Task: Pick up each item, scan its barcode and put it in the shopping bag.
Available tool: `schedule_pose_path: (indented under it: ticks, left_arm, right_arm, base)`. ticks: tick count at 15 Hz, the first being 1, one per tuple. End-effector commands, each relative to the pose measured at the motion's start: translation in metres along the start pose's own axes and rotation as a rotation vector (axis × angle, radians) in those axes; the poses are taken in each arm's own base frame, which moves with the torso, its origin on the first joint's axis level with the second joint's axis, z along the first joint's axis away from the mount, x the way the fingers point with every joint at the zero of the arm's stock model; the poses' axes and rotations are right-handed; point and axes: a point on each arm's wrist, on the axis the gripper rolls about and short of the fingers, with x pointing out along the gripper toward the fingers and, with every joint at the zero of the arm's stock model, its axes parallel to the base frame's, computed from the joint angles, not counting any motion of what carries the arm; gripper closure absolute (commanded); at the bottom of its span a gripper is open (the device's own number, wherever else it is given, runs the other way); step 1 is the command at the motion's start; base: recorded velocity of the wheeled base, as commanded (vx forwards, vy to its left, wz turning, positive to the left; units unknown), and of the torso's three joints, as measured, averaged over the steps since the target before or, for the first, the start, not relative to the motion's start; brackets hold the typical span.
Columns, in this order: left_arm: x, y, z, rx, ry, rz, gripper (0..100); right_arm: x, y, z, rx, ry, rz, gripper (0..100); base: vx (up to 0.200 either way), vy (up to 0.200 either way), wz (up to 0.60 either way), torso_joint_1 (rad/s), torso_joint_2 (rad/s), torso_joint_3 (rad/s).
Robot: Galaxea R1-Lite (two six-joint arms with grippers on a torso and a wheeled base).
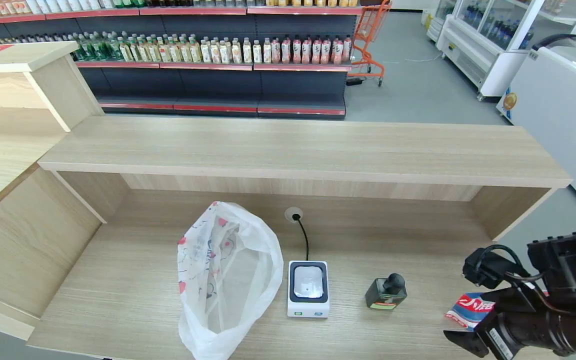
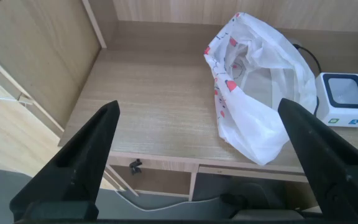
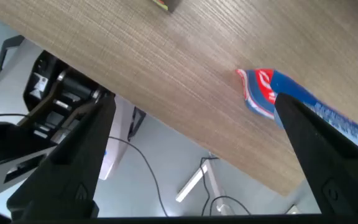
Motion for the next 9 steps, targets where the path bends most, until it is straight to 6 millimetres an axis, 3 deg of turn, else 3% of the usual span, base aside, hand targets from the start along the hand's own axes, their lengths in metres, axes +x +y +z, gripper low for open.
schedule_pose_path:
  ticks: [1,9]
  left_arm:
    - [0.000,0.000,0.000,0.000,0.000,0.001,0]
    - [0.000,0.000,0.000,0.000,0.000,0.001,0]
  right_arm:
    - [0.035,0.001,0.000,-0.058,0.043,0.037,0]
    - [0.076,0.010,0.013,-0.142,-0.041,0.166,0]
  base:
    - [0.000,0.000,0.00,0.000,0.00,0.000]
    - [0.000,0.000,0.00,0.000,0.00,0.000]
